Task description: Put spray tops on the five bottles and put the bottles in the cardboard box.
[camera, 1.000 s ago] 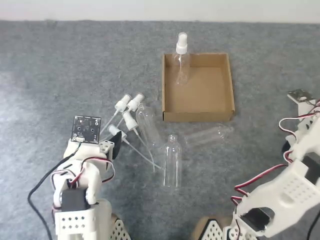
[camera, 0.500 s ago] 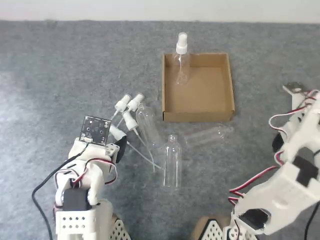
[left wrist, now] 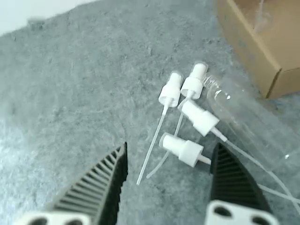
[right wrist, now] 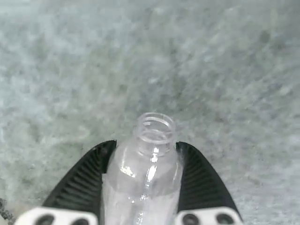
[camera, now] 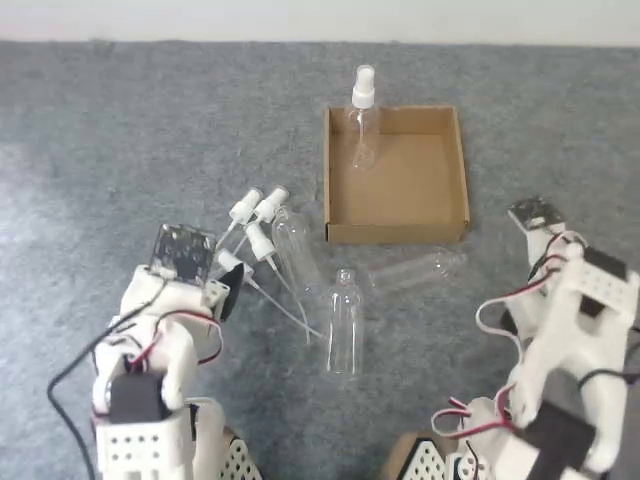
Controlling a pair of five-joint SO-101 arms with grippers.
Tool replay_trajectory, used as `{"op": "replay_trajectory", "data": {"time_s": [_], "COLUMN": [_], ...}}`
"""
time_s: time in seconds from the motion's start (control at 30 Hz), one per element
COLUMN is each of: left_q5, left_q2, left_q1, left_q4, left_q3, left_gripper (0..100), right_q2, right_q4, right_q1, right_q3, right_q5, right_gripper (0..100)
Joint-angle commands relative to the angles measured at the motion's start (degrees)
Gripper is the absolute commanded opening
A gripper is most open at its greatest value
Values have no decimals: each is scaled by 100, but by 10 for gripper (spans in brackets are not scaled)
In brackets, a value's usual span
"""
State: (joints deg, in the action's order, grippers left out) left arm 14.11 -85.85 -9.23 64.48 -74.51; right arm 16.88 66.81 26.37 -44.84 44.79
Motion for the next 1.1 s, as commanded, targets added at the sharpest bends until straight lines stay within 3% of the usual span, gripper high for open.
{"op": "replay_trajectory", "data": {"time_s": [0.0,0.23,0.4,0.73,0.93,1.07], "left_q5": [-123,-1108,-1934,-2233,-2857,-3024], "left_q2": [1679,4747,6119,7156,7587,7657], "left_q1": [-79,-70,-70,-62,-44,290], "left_q4": [-202,-229,-448,-1046,-1530,-1521], "left_q3": [989,2475,2993,2985,3046,3029], "left_gripper": [265,265,264,215,210,210], "right_q2": [804,1385,1657,1798,1815,1815], "right_q4": [-48,-57,-101,-505,-646,-1235], "right_q1": [-92,-453,-778,-813,-822,-822], "right_q3": [-343,-1152,-1600,-2013,-2198,-2602], "right_q5": [105,105,97,-220,-246,-536], "right_gripper": [6,6,6,6,6,6]}}
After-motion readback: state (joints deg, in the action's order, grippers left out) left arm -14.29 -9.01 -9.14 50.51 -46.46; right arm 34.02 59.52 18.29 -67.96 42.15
